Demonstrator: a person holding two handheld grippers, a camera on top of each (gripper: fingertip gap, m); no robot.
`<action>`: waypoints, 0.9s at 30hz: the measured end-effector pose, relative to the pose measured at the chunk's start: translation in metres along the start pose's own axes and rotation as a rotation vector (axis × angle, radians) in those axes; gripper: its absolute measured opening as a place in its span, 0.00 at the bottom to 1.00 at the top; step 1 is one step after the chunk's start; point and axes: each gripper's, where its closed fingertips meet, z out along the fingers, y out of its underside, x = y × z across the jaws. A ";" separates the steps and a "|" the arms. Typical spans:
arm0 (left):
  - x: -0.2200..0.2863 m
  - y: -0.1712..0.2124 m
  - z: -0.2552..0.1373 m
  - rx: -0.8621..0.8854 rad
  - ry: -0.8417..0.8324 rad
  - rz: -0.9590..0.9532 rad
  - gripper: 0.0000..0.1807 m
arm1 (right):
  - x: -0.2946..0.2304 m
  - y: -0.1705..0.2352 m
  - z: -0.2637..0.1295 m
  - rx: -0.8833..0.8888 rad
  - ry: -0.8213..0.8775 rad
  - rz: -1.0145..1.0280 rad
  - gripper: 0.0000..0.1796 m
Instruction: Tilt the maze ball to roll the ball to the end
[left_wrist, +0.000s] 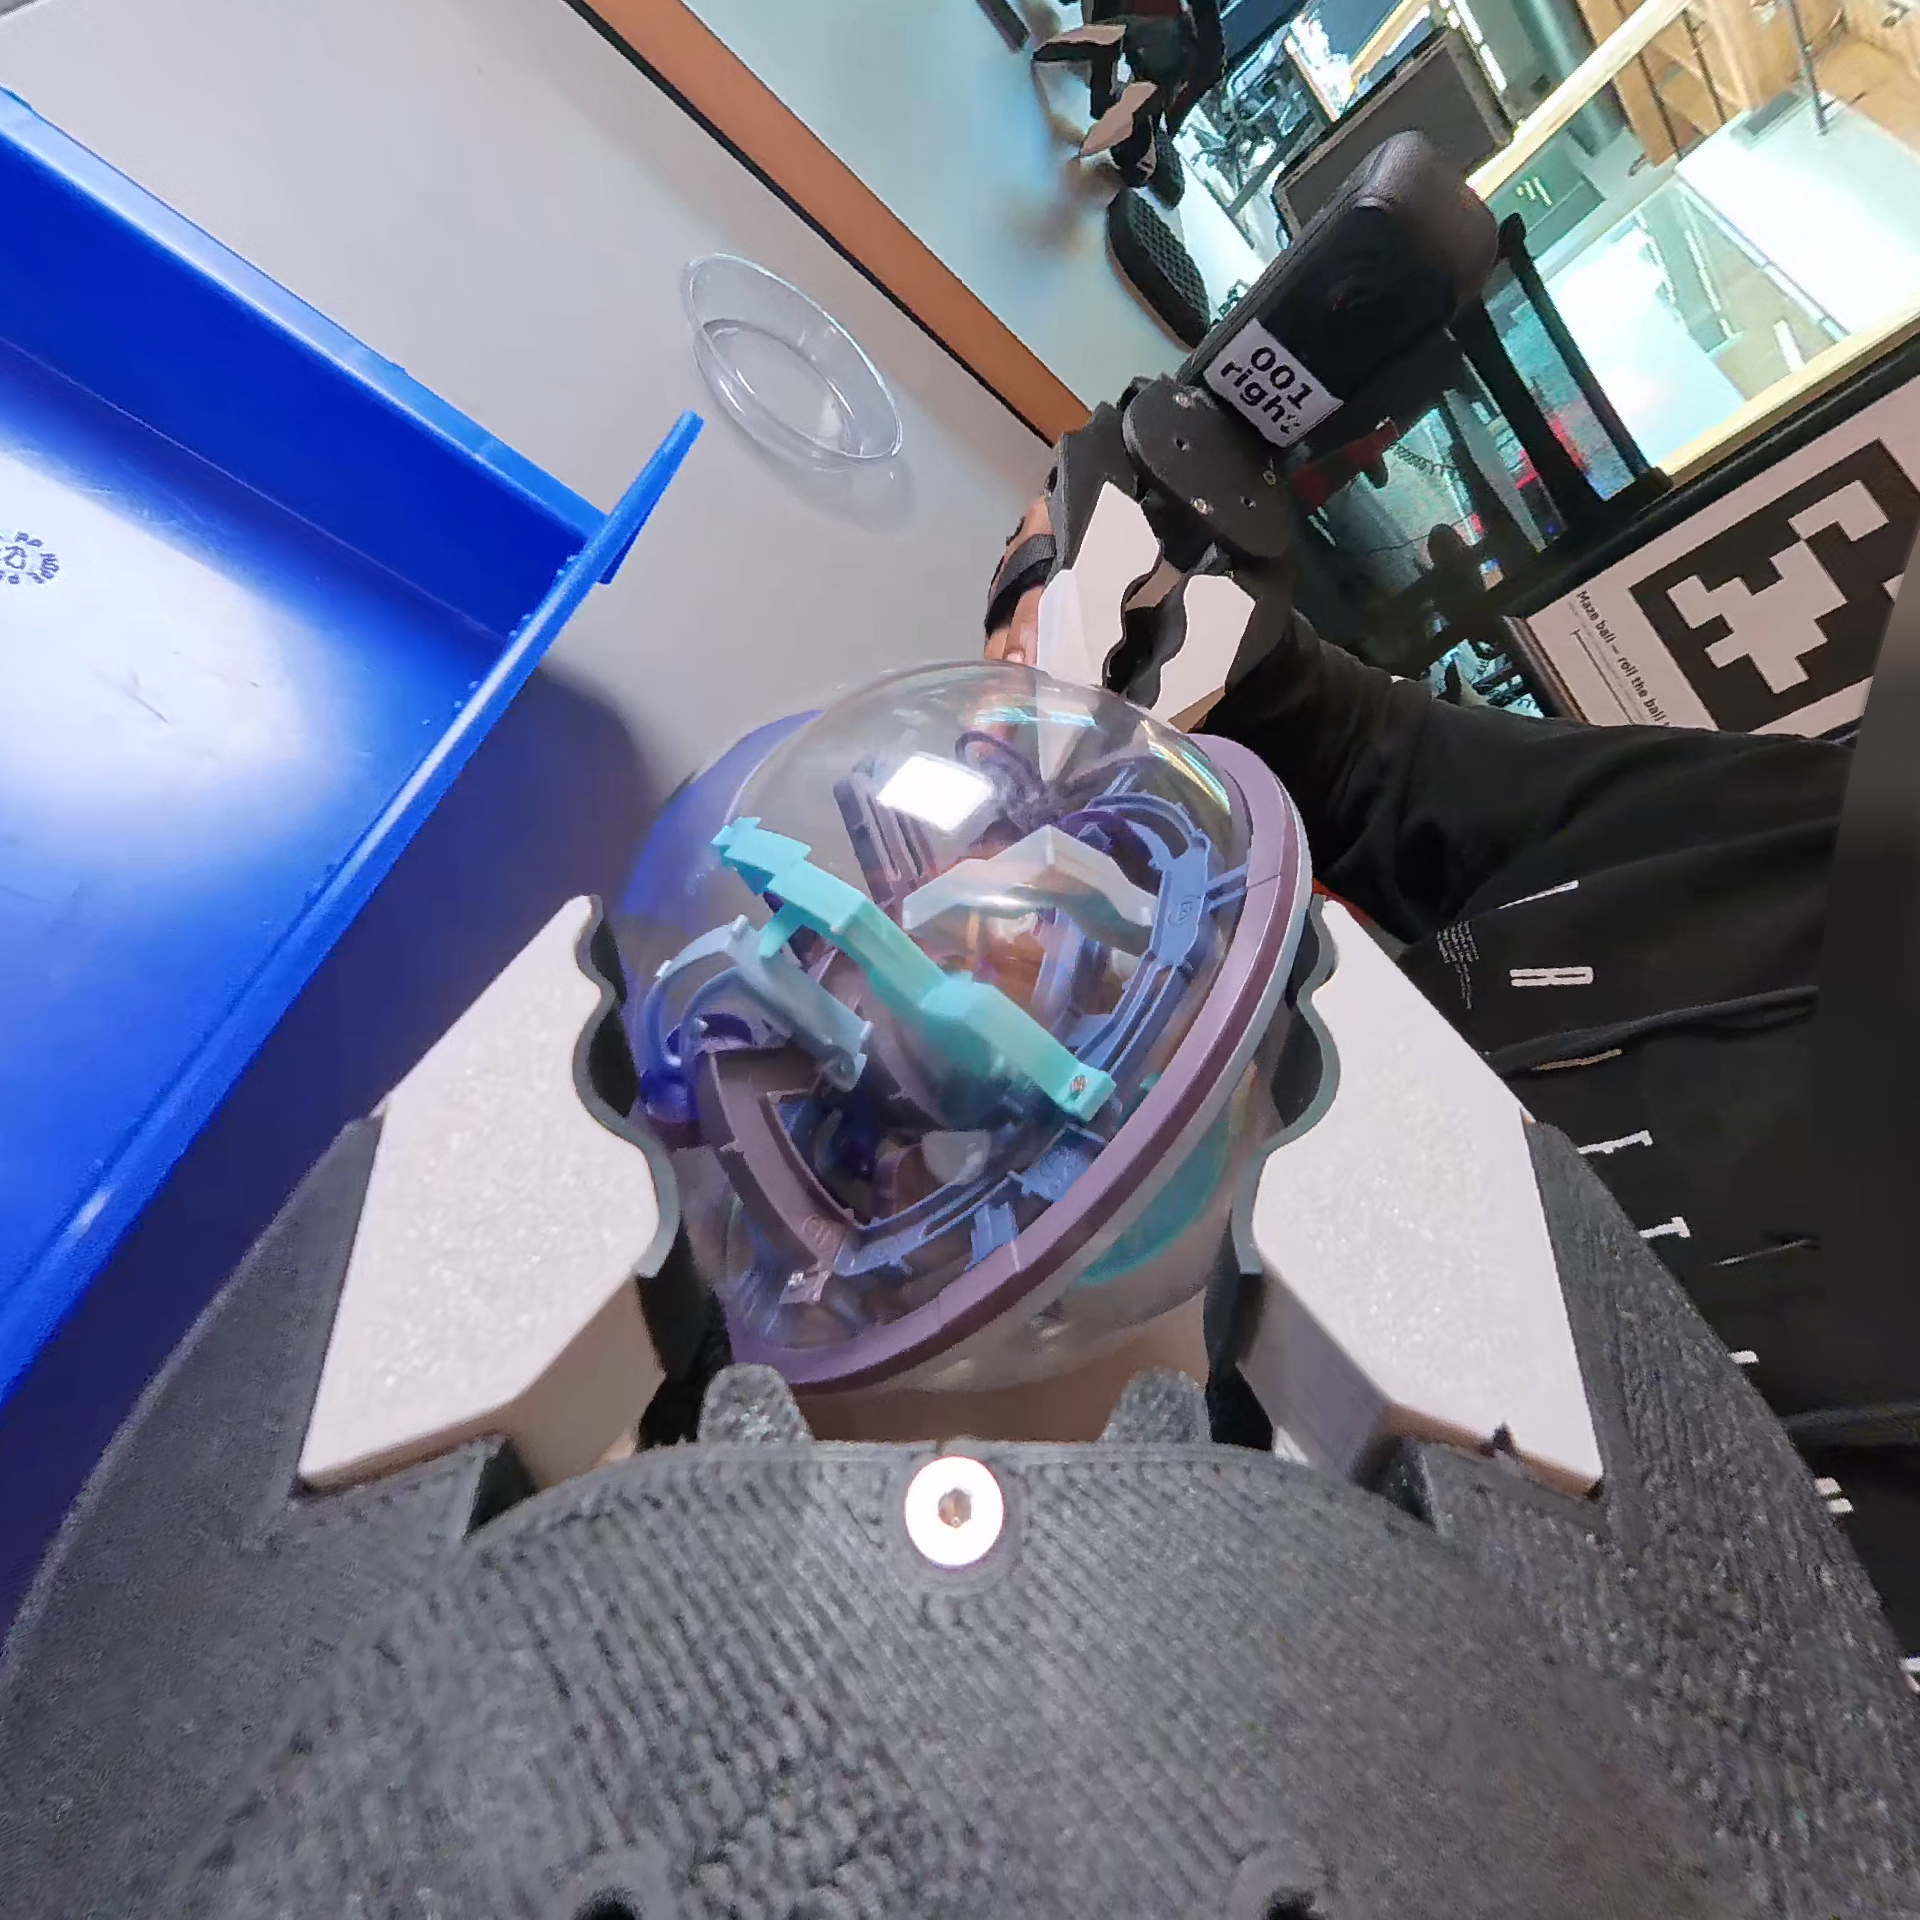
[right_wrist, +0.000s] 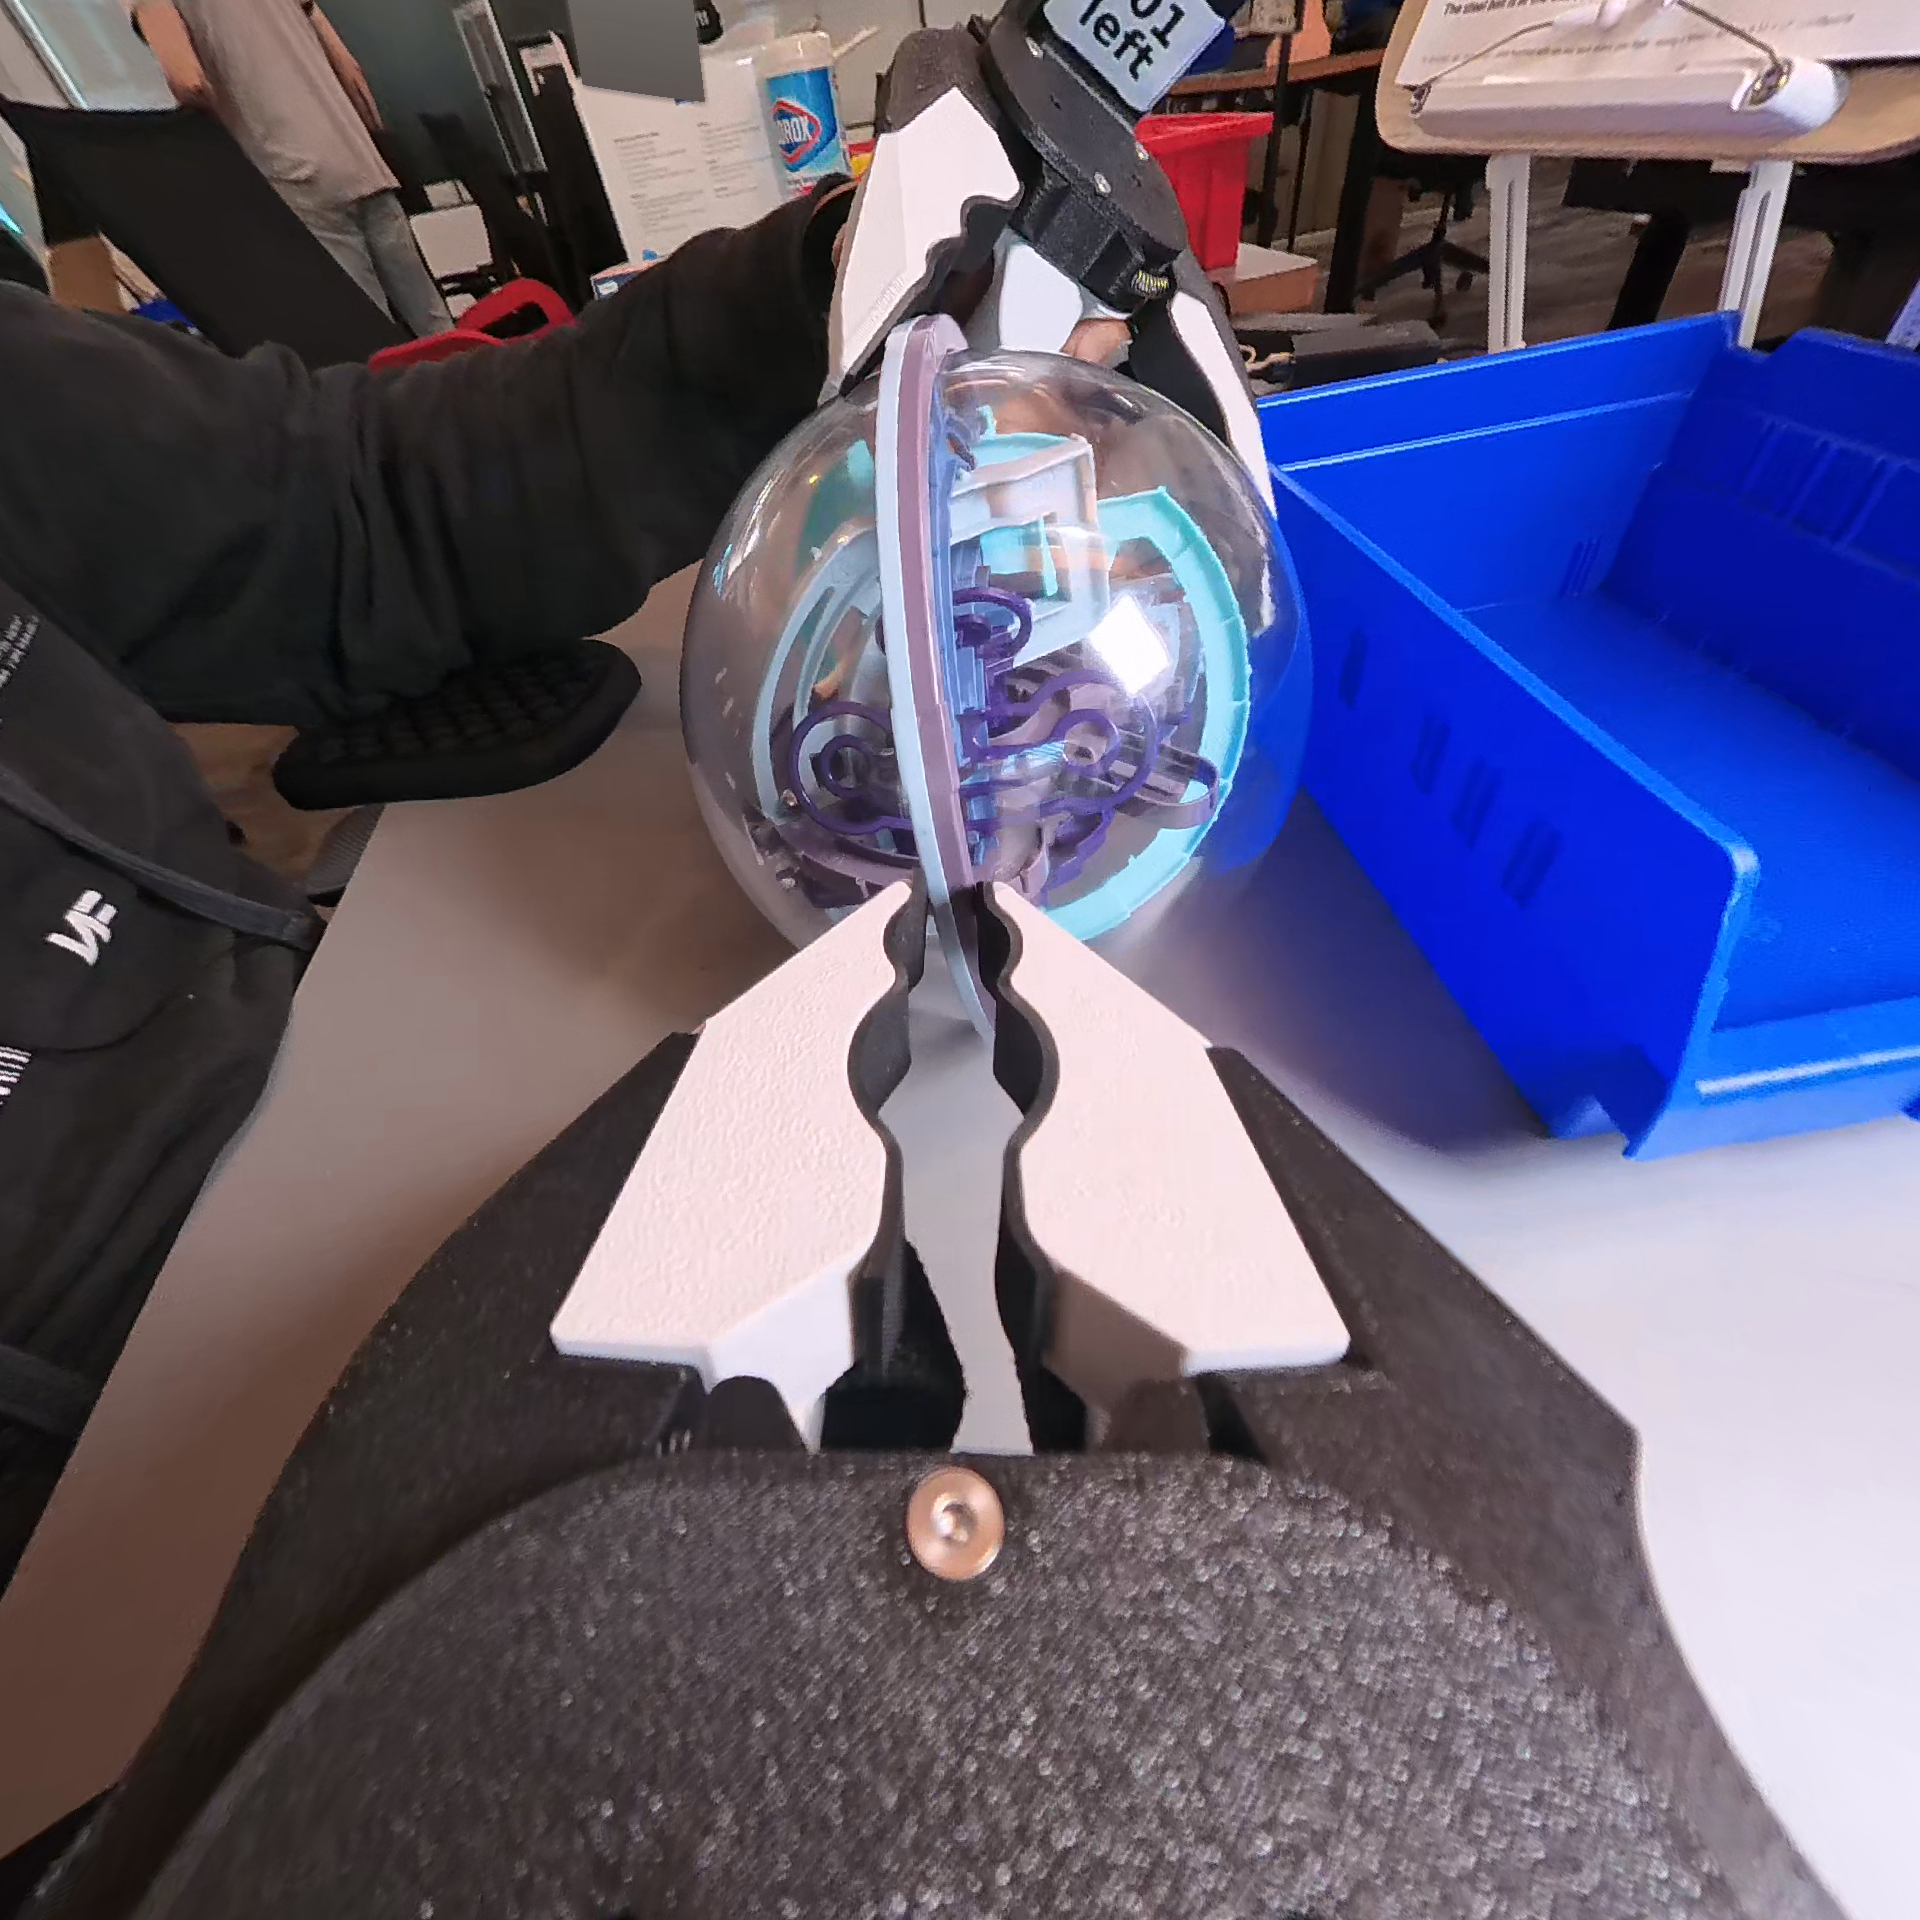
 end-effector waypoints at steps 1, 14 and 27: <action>0.000 -0.001 0.000 0.007 0.001 0.003 0.69 | 0.000 0.001 -0.001 -0.002 0.002 0.007 0.04; 0.002 0.018 -0.036 0.077 -0.111 0.129 0.59 | 0.011 0.007 -0.007 0.010 0.050 0.130 0.03; -0.011 0.041 -0.033 0.186 -0.206 0.269 0.48 | 0.006 0.009 -0.002 0.027 0.049 0.060 0.03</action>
